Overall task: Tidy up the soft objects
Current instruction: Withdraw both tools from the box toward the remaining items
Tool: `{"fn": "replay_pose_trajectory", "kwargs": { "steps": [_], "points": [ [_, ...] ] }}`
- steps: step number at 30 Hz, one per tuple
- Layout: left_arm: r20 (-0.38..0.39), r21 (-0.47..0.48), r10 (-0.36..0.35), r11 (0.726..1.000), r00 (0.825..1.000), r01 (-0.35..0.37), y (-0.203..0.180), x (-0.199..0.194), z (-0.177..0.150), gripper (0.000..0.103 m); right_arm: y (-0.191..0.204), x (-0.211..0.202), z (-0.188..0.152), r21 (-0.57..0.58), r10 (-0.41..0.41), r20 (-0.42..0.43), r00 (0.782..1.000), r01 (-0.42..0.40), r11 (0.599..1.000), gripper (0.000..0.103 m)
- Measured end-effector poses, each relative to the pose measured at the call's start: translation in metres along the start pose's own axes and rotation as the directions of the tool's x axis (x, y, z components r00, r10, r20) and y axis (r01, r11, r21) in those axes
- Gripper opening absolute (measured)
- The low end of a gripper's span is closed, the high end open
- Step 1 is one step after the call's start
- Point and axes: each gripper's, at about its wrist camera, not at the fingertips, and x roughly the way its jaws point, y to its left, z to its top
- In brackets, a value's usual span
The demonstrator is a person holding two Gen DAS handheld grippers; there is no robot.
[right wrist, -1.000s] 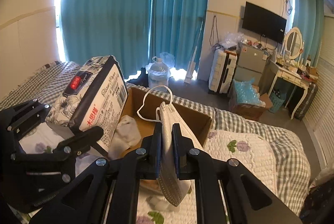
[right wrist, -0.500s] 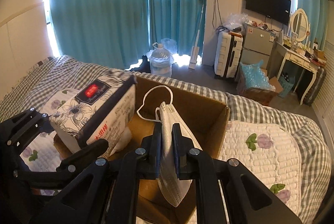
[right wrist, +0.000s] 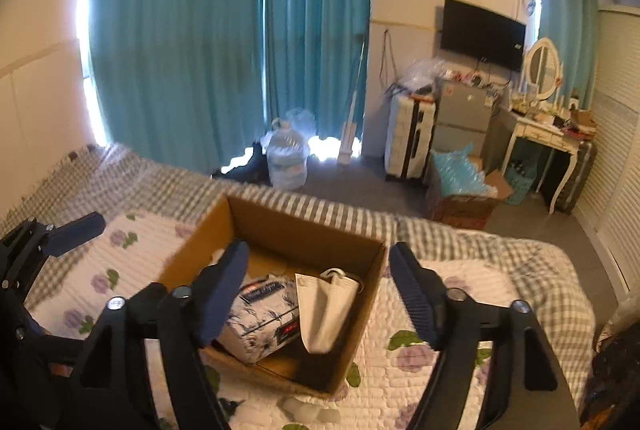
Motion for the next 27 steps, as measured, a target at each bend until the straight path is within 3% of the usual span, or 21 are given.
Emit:
{"fn": "replay_pose_trajectory", "kwargs": {
  "steps": [1,5,12,20,27],
  "points": [
    [0.019,-0.004,0.008,1.000,1.000,-0.008,0.003,-0.012,0.004,0.095,0.001,-0.011,0.003,0.002,-0.008,0.002,1.000,0.008,1.000,0.079],
    [0.099,-0.020,0.037,0.999,0.994,-0.035,0.017,-0.060,0.015,0.096,0.009,-0.057,0.008,-0.015,-0.038,-0.001,0.999,0.038,0.999,0.082],
    [0.159,-0.058,0.053,0.997,0.986,-0.044,0.033,-0.113,0.011,0.103,0.019,-0.118,-0.003,-0.038,-0.013,0.031,0.999,0.014,0.999,0.101],
    [0.093,-0.094,0.063,0.994,0.994,-0.054,0.031,-0.106,-0.019,0.103,0.040,-0.129,-0.036,-0.077,0.007,0.005,1.000,-0.006,0.997,0.103],
    [-0.057,-0.117,0.057,0.991,0.997,-0.063,0.027,-0.059,-0.067,0.103,0.041,-0.081,-0.074,-0.078,0.023,-0.089,0.996,-0.030,0.997,0.103]
  ]
}}
